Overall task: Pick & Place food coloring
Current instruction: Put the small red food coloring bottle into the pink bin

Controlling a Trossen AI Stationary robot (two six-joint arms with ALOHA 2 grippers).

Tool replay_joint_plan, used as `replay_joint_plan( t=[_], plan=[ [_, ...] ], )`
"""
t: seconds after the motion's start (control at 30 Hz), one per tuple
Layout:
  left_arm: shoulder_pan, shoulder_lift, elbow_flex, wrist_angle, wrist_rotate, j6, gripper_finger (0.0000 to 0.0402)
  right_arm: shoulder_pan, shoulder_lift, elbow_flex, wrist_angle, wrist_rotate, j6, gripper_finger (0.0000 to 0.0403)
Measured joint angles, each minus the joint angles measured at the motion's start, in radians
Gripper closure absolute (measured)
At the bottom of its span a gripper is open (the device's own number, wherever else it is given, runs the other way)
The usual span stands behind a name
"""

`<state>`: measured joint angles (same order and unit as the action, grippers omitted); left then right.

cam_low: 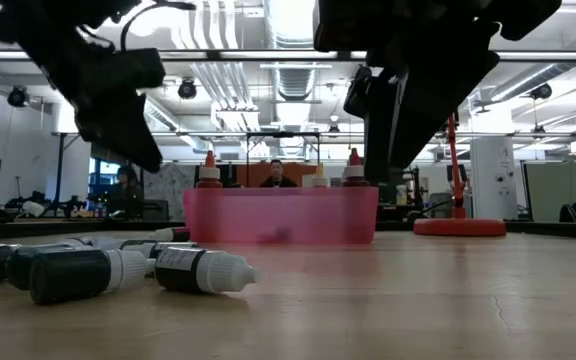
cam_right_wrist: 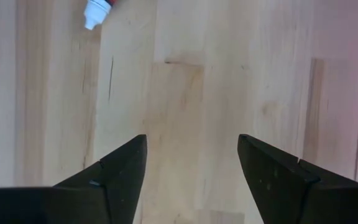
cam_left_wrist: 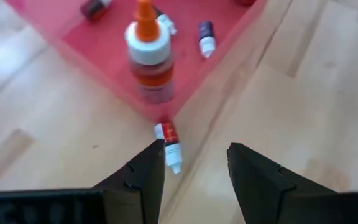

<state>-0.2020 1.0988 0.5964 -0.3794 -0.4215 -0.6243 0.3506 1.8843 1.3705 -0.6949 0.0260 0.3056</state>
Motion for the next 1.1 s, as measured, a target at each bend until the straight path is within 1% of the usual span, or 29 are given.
replay_joint_plan(
  t=[0.1, 0.17, 0.33, 0.5, 0.6, 0.8, 0.9, 1.03, 1.1],
  plan=[
    [-0.001, 0.021, -0.046, 0.119, 0.013, 0.012, 0.0255, 0.0, 0.0, 0.0, 0.002, 0.0, -0.007, 0.0163],
    [-0.001, 0.056, -0.073, 0.168, 0.019, 0.038, 0.0255, 0.0, 0.0, 0.0, 0.002, 0.0, -0.007, 0.0165],
    [0.001, 0.18, -0.096, 0.226, 0.011, 0.093, 0.0255, 0.0, 0.0, 0.0, 0.003, 0.0, -0.005, 0.0164],
    [0.013, 0.296, -0.075, 0.28, -0.072, 0.129, 0.0255, 0.0, 0.0, 0.0, 0.007, 0.002, -0.001, 0.0161],
    [0.036, 0.349, -0.071, 0.32, -0.089, 0.146, 0.0255, 0.0, 0.0, 0.0, 0.007, 0.003, 0.014, 0.0163],
    [0.085, 0.427, -0.071, 0.361, -0.054, 0.156, 0.0259, 0.0, 0.0, 0.0, 0.006, 0.003, 0.035, 0.0167],
    [0.092, 0.432, -0.072, 0.399, -0.03, 0.179, 0.0282, 0.0, 0.0, 0.0, 0.006, 0.003, 0.035, 0.0165],
    [0.092, 0.416, -0.075, 0.44, 0.007, 0.251, 0.0337, 0.0, 0.0, 0.0, 0.006, 0.003, 0.033, 0.0167],
    [0.092, 0.399, -0.075, 0.44, 0.075, 0.285, 0.0362, 0.0, 0.0, 0.0, 0.005, 0.003, 0.032, 0.017]
  ],
)
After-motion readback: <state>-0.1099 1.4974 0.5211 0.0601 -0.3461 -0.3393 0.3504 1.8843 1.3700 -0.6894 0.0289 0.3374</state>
